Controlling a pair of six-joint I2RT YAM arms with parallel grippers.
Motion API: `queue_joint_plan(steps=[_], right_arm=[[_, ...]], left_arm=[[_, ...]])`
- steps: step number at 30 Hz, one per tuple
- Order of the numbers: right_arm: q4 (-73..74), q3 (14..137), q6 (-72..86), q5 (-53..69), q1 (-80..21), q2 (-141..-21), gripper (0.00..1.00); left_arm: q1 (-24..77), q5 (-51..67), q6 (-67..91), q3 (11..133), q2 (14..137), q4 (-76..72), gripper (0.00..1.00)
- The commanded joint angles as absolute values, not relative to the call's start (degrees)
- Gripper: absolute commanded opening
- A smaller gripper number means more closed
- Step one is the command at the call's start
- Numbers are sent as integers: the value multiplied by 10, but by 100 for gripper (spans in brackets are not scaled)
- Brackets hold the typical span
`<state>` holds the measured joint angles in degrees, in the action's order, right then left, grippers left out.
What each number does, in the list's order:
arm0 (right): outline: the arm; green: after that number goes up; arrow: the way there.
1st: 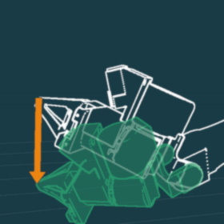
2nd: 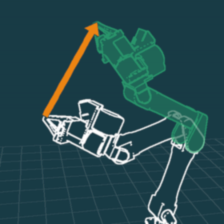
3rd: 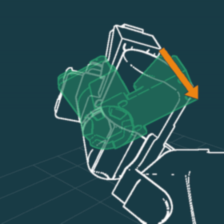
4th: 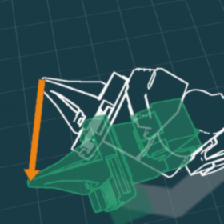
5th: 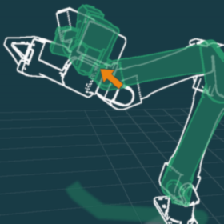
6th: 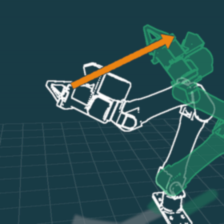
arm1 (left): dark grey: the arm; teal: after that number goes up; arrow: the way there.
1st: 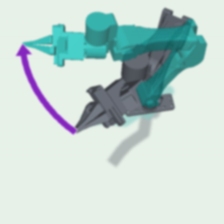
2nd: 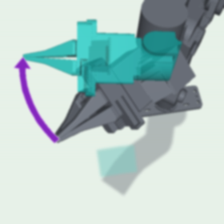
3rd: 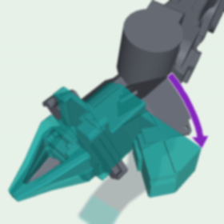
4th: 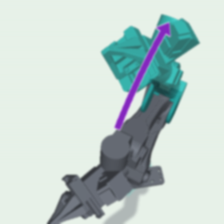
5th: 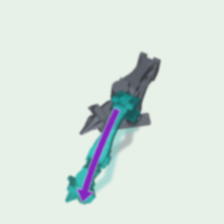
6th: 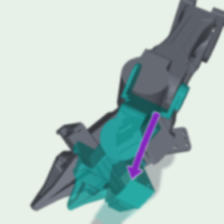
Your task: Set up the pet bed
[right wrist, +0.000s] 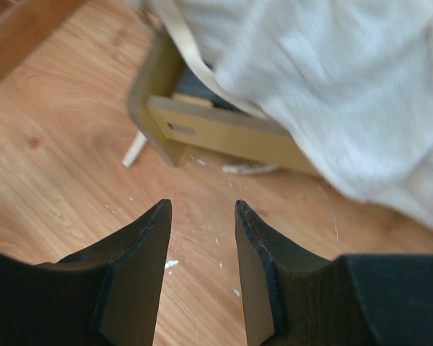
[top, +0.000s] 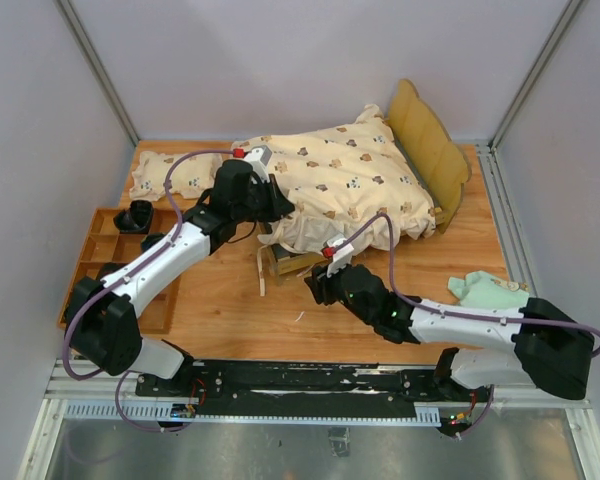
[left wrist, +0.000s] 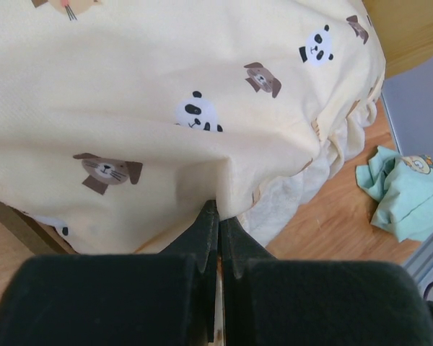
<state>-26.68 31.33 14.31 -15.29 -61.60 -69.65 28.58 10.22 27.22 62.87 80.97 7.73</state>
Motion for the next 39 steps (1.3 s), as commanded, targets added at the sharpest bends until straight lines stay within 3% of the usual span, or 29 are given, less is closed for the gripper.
queue_joint_plan(steps=[1,7,10,17,20,25,32,35,37,39], right_arm=[[-271,281,307,-298,-633,-731,42],[-352,305,390,-317,-634,-831,45],[-331,327,499,-354,-635,-879,47],[-457,331,556,-474,-647,-995,52],[-537,328,512,-490,-648,-1029,51],[-495,348,556,-528,-647,-1060,52],[-543,393,539,-481,-630,-1131,51],[-551,406,528,-480,-627,-1154,43],[-583,396,497,-475,-626,-1157,27],[-629,375,451,-454,-626,-1153,4]], left_arm=[[282,104,270,630,806,39,0],[282,108,268,625,802,39,0],[282,108,267,620,800,39,0],[282,122,274,617,806,30,0],[282,125,273,617,805,32,0],[282,120,270,613,800,36,0],[282,117,269,605,792,36,0],[282,117,268,605,791,37,0],[282,115,266,605,789,39,0],[281,114,263,607,786,44,0]])
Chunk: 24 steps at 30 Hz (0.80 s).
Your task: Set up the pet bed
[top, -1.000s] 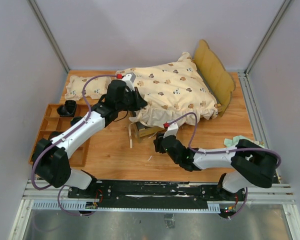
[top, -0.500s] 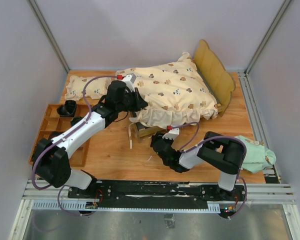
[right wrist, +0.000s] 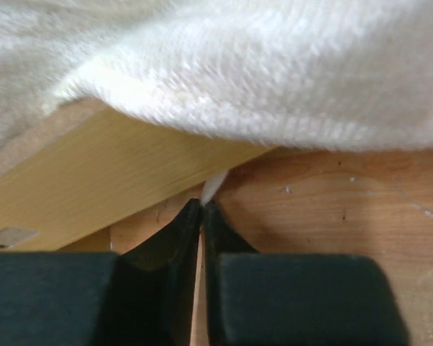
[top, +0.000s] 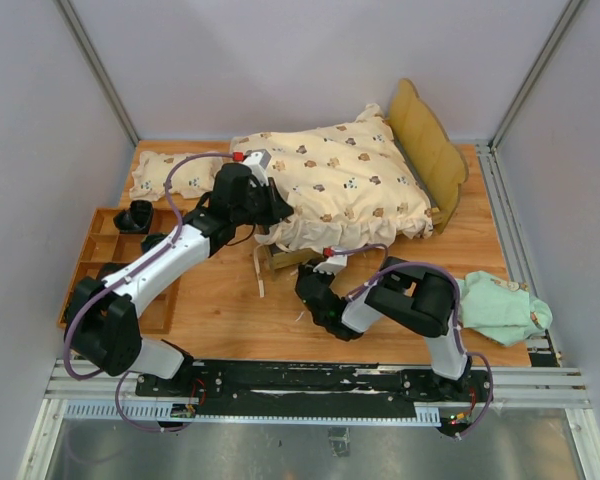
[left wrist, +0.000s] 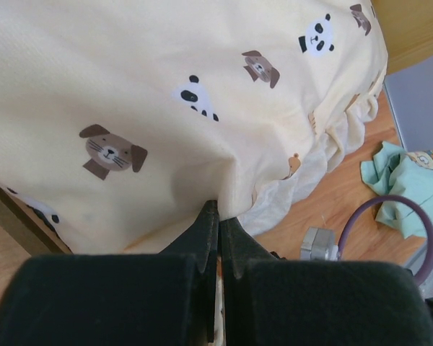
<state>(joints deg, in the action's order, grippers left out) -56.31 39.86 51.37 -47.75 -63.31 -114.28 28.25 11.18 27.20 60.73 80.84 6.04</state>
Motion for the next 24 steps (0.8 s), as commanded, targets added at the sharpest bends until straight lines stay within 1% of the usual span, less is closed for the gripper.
queue_joint_plan(steps=[1,4,8,13,16,19,22,24], right_arm=[[-651,362,433,-437,-626,-1150,1],[-684,318,398,-383,-627,-1123,0],[-606,281,387,-347,-643,-1066,0],[-657,211,336,-303,-674,-1013,0],[-612,185,317,-252,-692,-954,0],[-560,165,283,-204,-716,-894,0],[-480,175,255,-214,-751,-844,0],[-436,182,259,-213,-758,-819,0]], left_arm=[[281,113,262,607,784,46,0],[278,115,266,605,778,46,0],[276,121,276,600,776,36,0],[274,143,294,582,780,10,0],[270,162,306,570,785,-6,1],[266,190,326,554,789,-31,0],[266,203,343,544,791,-54,1],[265,206,351,539,794,-69,5]])
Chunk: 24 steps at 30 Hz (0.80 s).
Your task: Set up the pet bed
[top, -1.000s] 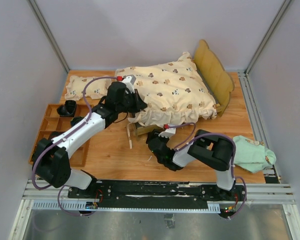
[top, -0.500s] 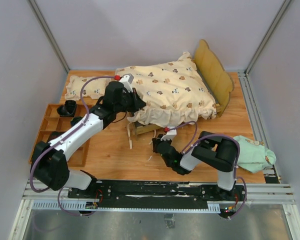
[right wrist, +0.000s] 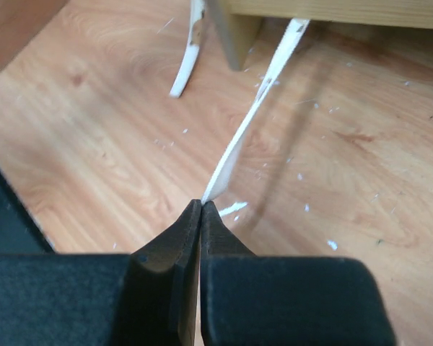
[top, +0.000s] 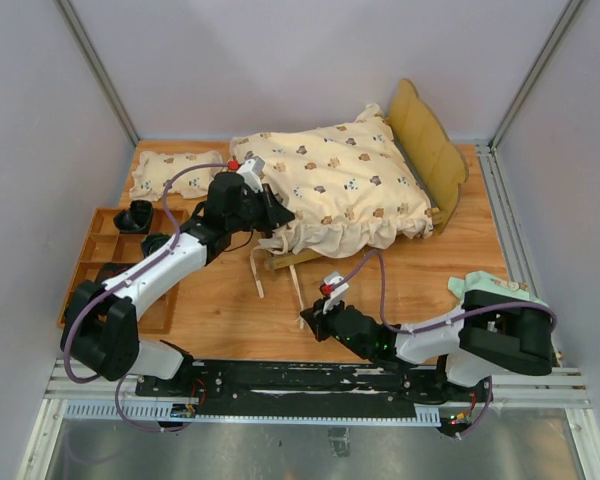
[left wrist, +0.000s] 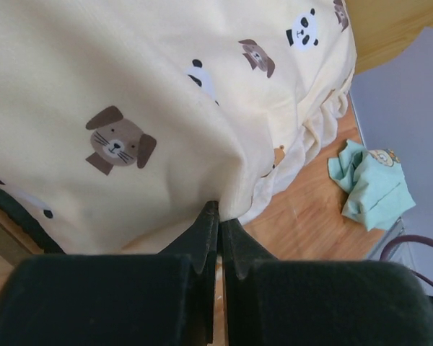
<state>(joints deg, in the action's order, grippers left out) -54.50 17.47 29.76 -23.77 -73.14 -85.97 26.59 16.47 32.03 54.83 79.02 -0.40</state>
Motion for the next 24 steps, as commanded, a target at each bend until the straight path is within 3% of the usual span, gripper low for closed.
queue_joint_plan(steps=[1,5,7,15,24], right_arm=[[-431,179,262,-210,-758,-808,0],[-417,165,261,-223,-758,-760,0],[-392,166,254,-227,-758,-725,0],[-329,190,263,-234,-755,-689,0],[-344,198,264,-227,-751,-721,0]], left_arm=[[265,208,348,541,795,-69,11],[261,137,285,577,777,24,52],[261,87,238,579,736,69,62],[261,-77,283,439,543,142,64],[261,-46,408,291,517,90,53]])
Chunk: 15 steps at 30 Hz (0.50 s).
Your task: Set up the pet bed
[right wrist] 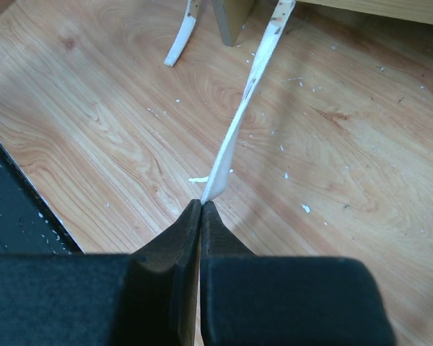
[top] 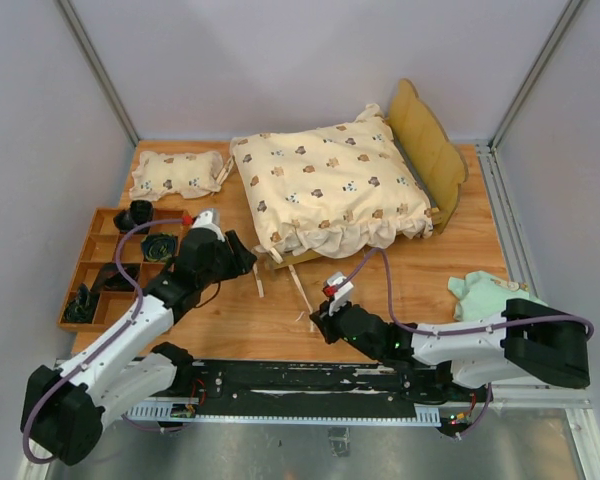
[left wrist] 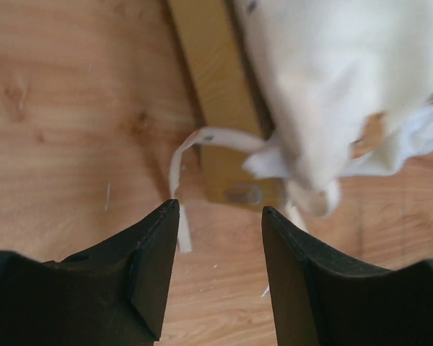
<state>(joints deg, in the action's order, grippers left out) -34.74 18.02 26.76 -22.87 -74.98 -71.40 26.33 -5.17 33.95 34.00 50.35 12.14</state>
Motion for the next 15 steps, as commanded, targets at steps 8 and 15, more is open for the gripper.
queue_joint_plan(steps=[8,15], right_arm=[[-342,223,257,-215,-750,-750,0],[-357,235,263,-194,-750,-779,0]], left_arm=[[261,1,431,222,612,-36,55],[261,-5,435,197,674,-124,57]])
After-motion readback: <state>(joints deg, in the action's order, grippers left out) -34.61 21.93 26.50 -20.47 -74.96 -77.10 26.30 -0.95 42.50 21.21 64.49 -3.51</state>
